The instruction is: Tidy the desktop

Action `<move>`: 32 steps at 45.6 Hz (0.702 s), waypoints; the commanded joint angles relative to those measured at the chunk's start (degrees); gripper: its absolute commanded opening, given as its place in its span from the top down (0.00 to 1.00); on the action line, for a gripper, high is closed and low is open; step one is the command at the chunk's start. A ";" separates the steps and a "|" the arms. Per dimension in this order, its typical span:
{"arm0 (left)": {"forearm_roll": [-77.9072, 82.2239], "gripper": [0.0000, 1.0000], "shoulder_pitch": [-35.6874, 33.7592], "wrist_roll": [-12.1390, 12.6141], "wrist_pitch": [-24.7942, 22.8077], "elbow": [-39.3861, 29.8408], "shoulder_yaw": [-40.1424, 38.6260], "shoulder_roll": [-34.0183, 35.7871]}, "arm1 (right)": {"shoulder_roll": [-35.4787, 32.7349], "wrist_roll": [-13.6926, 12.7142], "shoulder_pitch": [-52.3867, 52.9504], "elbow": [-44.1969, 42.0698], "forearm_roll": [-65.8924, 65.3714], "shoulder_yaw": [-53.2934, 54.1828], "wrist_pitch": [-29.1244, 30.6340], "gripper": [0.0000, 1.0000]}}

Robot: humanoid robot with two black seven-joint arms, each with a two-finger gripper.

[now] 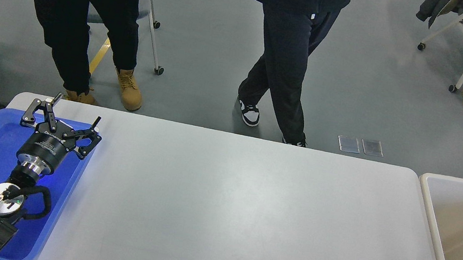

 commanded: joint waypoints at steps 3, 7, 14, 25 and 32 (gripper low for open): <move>0.07 0.00 0.01 0.00 0.00 0.00 0.00 0.00 | -10.41 0.00 6.46 11.52 -6.44 -0.96 8.09 0.00; 0.07 0.00 0.01 0.00 0.00 0.00 0.00 0.00 | -17.00 0.00 9.19 21.10 -8.99 -1.04 8.18 0.00; 0.07 0.00 0.01 0.00 0.00 0.00 0.00 0.00 | -26.06 -0.09 16.13 35.70 -11.20 -0.96 8.00 0.00; 0.07 0.00 0.09 0.00 0.00 0.00 0.00 0.00 | -24.41 0.35 25.71 42.83 -8.04 1.76 7.83 0.00; 0.07 0.00 0.09 0.00 0.00 0.00 0.00 0.00 | -15.01 1.58 27.12 41.69 -2.41 7.03 7.83 0.00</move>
